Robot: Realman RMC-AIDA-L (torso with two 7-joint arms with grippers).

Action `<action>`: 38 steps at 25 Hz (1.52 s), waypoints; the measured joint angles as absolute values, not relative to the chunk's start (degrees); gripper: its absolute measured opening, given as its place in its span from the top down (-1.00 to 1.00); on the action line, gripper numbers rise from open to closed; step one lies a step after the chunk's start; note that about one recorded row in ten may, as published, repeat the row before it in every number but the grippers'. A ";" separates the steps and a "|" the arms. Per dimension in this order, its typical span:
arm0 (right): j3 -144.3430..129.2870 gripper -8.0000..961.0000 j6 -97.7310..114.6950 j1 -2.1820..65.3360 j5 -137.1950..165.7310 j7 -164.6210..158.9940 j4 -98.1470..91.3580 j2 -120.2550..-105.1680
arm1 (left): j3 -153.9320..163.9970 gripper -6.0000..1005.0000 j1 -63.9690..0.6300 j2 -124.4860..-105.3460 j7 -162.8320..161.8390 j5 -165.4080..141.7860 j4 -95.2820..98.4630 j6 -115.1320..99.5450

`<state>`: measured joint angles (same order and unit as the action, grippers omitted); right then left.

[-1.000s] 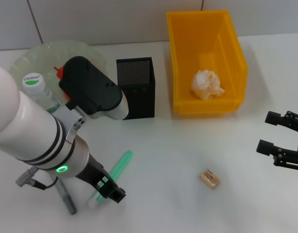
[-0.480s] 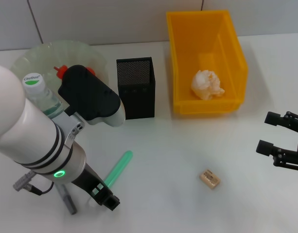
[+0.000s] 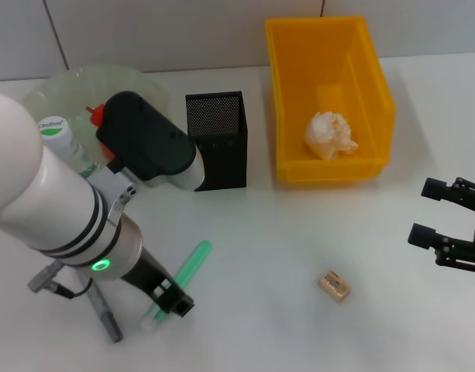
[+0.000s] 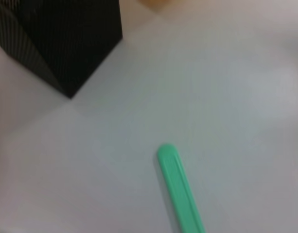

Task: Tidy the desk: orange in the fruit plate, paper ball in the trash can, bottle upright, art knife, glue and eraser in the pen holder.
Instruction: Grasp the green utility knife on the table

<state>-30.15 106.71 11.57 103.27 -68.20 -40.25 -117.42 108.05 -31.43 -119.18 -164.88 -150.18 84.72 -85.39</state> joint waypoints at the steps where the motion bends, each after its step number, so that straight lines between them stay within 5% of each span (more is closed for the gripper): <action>1: -30.14 -0.75 106.74 11.62 103.27 -68.20 -40.25 -117.42 | 108.05 -0.26 -31.43 -119.18 -164.88 -150.18 84.72 -85.39; 38: -30.14 -0.75 106.97 11.42 103.27 -68.20 -40.16 -117.51 | 109.21 -0.09 -36.24 -119.18 -164.29 -149.57 75.71 -76.65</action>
<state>-30.14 106.97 11.42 103.27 -68.20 -40.16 -117.51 109.21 -36.24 -119.18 -164.29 -149.57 75.71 -76.65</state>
